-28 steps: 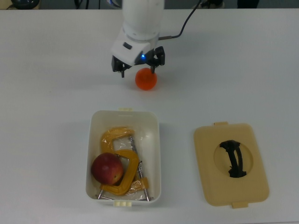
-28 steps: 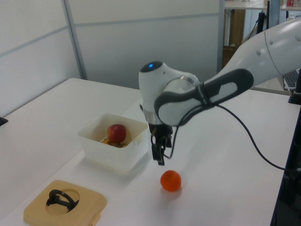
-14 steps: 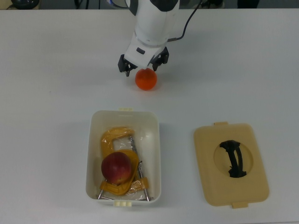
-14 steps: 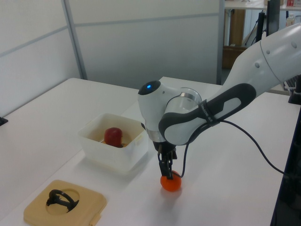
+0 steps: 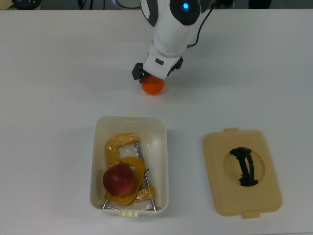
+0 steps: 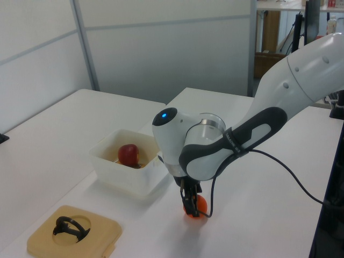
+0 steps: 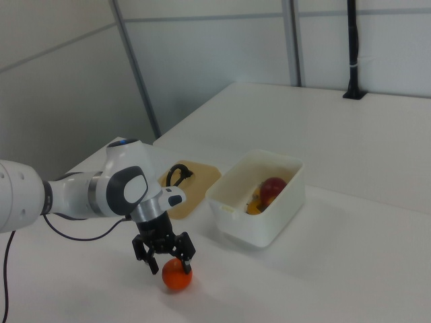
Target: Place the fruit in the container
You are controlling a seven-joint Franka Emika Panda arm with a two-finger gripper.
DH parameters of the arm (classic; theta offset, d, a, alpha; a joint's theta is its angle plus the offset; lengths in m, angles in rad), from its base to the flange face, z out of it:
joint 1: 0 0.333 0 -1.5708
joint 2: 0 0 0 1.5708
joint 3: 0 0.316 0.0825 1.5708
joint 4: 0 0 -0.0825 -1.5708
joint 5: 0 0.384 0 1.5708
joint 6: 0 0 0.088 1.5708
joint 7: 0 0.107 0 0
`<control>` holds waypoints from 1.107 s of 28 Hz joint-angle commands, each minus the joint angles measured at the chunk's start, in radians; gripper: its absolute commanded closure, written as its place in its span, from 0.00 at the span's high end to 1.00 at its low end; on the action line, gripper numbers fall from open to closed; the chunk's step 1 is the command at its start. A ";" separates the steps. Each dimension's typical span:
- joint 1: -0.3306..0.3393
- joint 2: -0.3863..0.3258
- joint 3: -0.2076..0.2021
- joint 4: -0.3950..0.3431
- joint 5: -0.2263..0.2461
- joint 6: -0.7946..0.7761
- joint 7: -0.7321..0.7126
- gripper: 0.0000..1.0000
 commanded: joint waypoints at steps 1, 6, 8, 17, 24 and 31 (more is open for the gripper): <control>0.008 0.024 -0.003 -0.005 -0.045 0.029 -0.003 0.84; 0.008 0.021 -0.003 -0.001 -0.045 0.027 -0.003 0.28; 0.008 0.016 -0.003 0.005 -0.037 0.024 -0.003 0.05; -0.036 0.005 -0.008 0.178 0.078 -0.011 -0.001 0.00; -0.119 0.022 -0.014 0.343 0.202 0.003 0.000 0.03; -0.182 0.116 -0.014 0.459 0.214 0.099 0.045 0.11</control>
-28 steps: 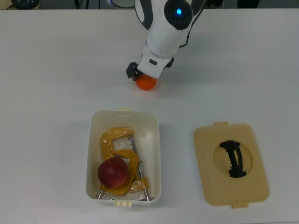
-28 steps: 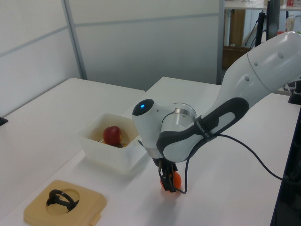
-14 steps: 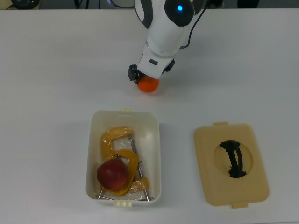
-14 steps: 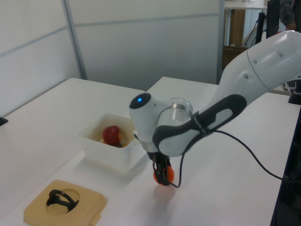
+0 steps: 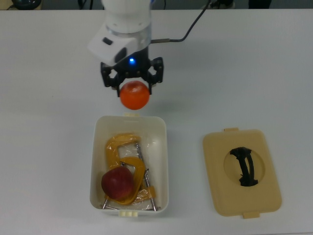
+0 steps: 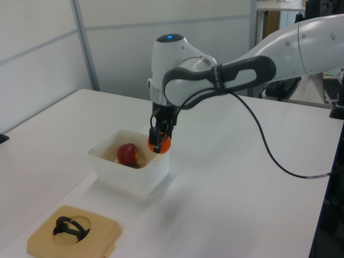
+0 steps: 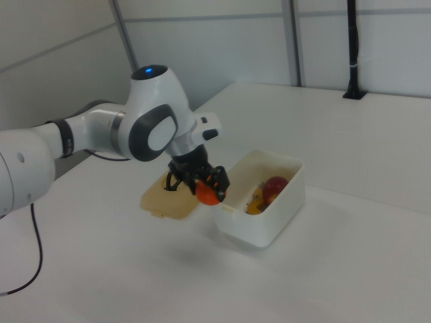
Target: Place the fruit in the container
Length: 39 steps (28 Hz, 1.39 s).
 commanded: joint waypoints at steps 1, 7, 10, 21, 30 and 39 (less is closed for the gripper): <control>-0.022 0.097 -0.001 0.077 0.014 0.120 0.055 0.14; -0.024 0.150 -0.001 0.077 -0.016 0.224 0.115 1.00; -0.024 0.147 -0.001 0.077 -0.025 0.221 0.118 1.00; -0.039 0.070 -0.003 0.074 -0.030 0.047 0.100 1.00; -0.057 0.036 -0.004 0.074 -0.052 -0.187 -0.037 1.00; -0.059 0.041 -0.010 0.076 -0.085 -0.214 -0.043 1.00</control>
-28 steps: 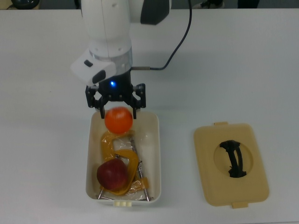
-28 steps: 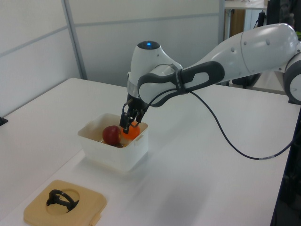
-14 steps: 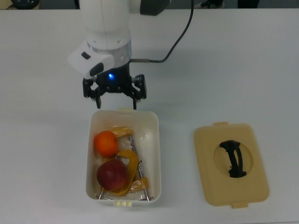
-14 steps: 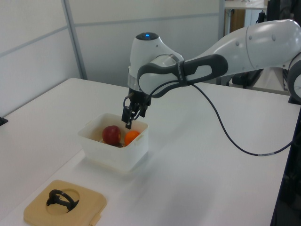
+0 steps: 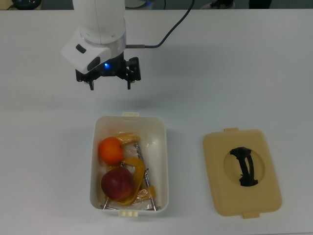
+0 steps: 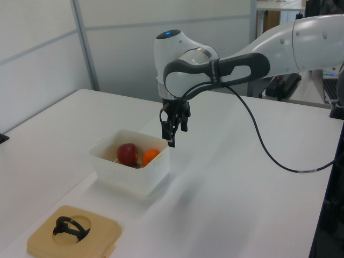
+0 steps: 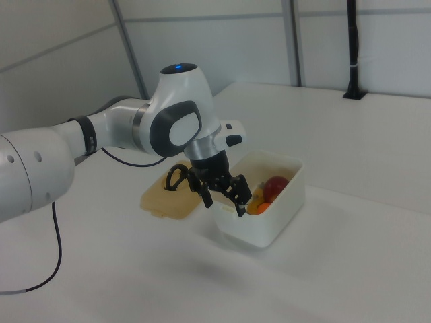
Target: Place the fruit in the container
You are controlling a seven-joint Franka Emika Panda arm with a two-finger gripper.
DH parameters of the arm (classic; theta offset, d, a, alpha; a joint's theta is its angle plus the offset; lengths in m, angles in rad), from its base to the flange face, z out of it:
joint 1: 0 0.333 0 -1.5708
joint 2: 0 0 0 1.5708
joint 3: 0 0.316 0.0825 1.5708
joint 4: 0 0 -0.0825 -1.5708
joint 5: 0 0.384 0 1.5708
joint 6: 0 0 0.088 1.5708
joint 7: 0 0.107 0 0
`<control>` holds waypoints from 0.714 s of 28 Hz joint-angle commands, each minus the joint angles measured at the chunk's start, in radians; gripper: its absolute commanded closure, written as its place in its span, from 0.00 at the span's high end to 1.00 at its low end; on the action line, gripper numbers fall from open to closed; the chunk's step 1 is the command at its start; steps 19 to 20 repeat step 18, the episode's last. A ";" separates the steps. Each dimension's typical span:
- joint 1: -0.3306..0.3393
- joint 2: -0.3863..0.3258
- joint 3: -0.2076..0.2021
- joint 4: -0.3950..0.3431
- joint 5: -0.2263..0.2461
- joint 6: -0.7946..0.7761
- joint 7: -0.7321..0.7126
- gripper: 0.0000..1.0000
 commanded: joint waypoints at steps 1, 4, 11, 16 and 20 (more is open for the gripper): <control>0.003 -0.011 -0.008 -0.008 -0.017 -0.022 -0.026 1.00; 0.002 -0.011 -0.008 -0.009 -0.017 -0.022 -0.024 1.00; -0.005 -0.003 -0.008 -0.009 -0.017 -0.022 -0.023 1.00; -0.009 -0.003 -0.008 -0.009 -0.015 -0.022 -0.021 1.00; -0.011 -0.003 -0.008 -0.009 -0.017 -0.022 -0.019 1.00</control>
